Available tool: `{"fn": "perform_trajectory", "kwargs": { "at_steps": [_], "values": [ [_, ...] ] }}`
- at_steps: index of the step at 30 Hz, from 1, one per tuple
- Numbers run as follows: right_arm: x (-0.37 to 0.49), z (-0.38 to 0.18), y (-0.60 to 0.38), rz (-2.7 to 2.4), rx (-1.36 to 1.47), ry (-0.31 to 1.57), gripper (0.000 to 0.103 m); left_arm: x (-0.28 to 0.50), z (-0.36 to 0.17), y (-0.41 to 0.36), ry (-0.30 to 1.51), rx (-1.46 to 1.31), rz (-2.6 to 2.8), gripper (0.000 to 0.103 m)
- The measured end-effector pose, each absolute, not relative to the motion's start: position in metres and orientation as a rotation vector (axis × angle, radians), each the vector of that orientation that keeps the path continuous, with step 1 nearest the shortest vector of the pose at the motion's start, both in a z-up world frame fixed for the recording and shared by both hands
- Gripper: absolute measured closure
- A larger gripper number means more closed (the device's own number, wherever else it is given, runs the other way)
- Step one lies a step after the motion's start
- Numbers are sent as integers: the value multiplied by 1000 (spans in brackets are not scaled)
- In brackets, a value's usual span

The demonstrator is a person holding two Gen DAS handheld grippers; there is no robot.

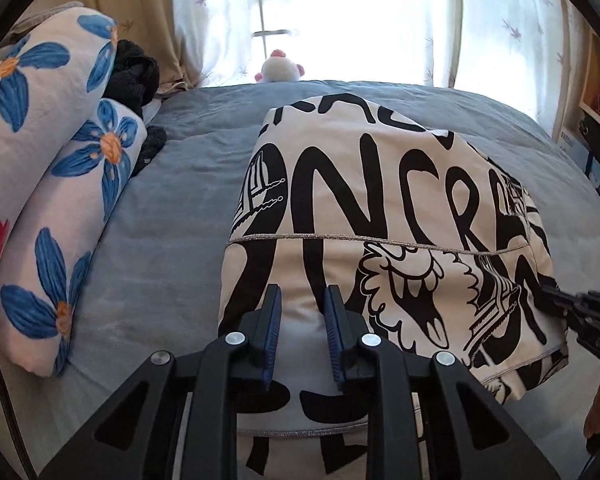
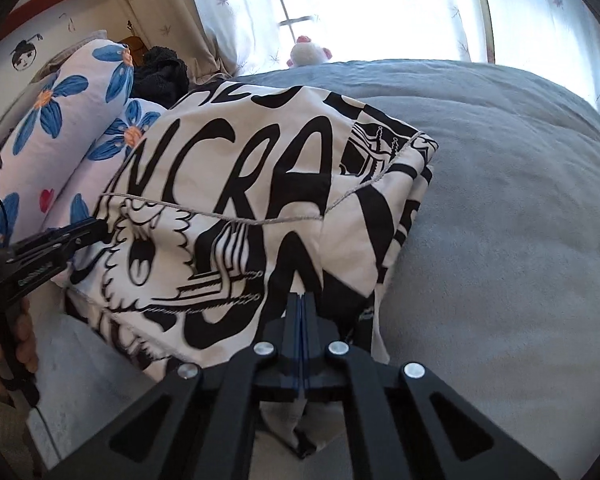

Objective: Fold large clothes
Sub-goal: 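Carry the jacket bundle with both grippers onto the cream fleece stack, then open both grippers and withdraw them from the stacked clothes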

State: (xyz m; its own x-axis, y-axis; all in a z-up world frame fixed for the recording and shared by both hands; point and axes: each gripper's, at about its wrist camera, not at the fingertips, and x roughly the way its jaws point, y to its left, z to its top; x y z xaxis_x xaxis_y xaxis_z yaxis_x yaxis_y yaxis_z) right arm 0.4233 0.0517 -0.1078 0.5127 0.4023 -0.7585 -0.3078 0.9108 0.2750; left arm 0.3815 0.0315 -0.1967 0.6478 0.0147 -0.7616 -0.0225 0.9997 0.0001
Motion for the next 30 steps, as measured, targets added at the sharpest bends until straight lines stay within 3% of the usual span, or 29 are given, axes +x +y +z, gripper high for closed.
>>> {"fn": "perform_trajectory", "kwargs": {
  "at_steps": [2, 3, 4, 8, 13, 22, 25, 27, 30],
  "values": [
    [412, -96, 47, 461, 140, 950, 101, 376, -191, 30, 871, -34, 32, 65],
    [406, -92, 46, 468, 142, 954, 101, 370, -186, 29, 880, -45, 43, 45],
    [399, -85, 44, 476, 141, 955, 101, 365, -181, 28, 877, -50, 54, 39],
    [361, -42, 34, 498, 124, 931, 101, 326, -144, 13, 837, -66, 38, 39],
    [307, 18, 10, 526, 133, 892, 101, 264, -84, -13, 780, -76, 16, 22],
    [186, 115, -38, 512, 95, 814, 99, 142, 14, -73, 696, -93, -7, 14],
    [151, 130, -52, 495, 65, 782, 84, 104, 28, -95, 674, -72, -9, 7],
    [126, 135, -62, 466, 28, 750, 57, 74, 32, -112, 642, -54, -8, 4],
    [87, 131, -79, 406, -25, 707, 46, 28, 25, -140, 627, -32, -2, 0]
  ]
}}
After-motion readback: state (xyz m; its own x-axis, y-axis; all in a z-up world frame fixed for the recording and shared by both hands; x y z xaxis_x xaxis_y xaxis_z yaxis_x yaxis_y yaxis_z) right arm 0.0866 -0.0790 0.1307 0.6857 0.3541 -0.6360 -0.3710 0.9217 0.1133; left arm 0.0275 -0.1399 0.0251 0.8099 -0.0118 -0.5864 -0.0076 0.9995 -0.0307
